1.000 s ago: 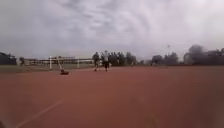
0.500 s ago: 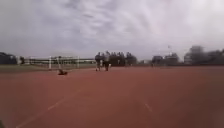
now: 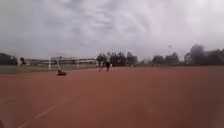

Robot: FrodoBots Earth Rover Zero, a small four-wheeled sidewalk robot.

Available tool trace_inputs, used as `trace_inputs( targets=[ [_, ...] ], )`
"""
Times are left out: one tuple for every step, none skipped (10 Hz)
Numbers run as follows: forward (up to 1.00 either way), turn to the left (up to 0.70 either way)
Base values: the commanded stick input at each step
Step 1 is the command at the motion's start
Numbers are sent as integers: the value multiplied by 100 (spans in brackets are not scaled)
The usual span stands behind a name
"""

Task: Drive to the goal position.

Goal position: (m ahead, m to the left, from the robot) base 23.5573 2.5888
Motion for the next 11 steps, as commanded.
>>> trace_inputs(
  targets=[
    [46, 0],
    [46, 0],
    [46, 0],
    [46, 0],
    [46, 0],
    [46, 0],
    [46, 0],
    [46, 0],
    [46, 0],
    [46, 0],
    [46, 0]
  ],
)
